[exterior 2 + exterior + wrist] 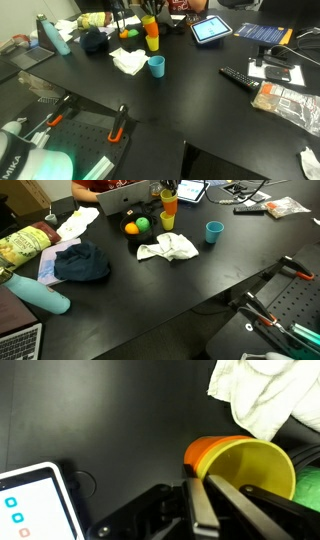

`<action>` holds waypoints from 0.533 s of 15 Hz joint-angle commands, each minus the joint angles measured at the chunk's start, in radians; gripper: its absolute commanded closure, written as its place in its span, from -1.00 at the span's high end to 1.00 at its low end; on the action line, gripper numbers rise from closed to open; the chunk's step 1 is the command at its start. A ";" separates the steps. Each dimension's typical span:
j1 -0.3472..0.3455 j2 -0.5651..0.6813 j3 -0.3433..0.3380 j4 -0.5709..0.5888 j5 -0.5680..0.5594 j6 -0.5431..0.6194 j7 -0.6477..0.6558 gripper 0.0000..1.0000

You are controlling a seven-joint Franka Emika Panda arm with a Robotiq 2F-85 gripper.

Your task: Stack the second yellow cup from the top of the table into the orange cup, stack the yellow and orange cup into the yellow cup, stack the yellow orange and yellow cup into the blue cup

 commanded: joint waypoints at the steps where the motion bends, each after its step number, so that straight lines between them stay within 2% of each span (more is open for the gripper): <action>1: 0.002 0.086 0.013 0.123 -0.005 -0.023 -0.022 -0.96; 6: -0.004 0.158 0.023 0.205 0.005 -0.035 -0.048 -0.96; 7: -0.005 0.166 0.025 0.215 0.008 -0.039 -0.049 -0.82; 8: -0.009 0.163 0.034 0.212 0.016 -0.041 -0.062 -0.34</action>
